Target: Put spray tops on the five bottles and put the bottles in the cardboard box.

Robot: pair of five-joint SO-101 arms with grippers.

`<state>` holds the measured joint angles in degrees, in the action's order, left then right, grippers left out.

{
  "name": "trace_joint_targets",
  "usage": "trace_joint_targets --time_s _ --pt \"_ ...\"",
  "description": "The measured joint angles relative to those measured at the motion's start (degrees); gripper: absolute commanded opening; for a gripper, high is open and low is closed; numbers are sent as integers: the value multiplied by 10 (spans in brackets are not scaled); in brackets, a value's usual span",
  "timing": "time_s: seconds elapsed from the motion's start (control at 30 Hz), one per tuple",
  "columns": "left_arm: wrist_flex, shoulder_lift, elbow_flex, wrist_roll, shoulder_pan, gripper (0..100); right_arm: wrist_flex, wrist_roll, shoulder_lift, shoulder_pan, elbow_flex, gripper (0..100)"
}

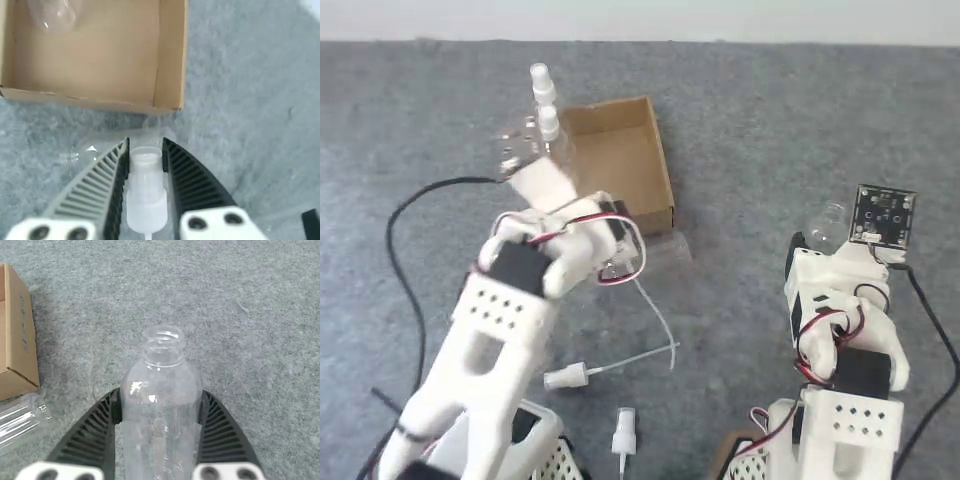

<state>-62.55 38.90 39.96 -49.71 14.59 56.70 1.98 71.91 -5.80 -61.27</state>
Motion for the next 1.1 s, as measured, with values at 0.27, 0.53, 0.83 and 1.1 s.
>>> trace_joint_targets --time_s 0.27,0.53,0.83,1.1 --pt "0 98 29 14 -53 11 0 0 0 0 0 7" --pt "103 231 157 17 -94 11 0 0 0 48 0 7" --pt "172 448 266 17 -135 11 0 0 0 138 -19 7" --pt "180 541 292 17 -137 11 -13 0 0 213 -49 8"
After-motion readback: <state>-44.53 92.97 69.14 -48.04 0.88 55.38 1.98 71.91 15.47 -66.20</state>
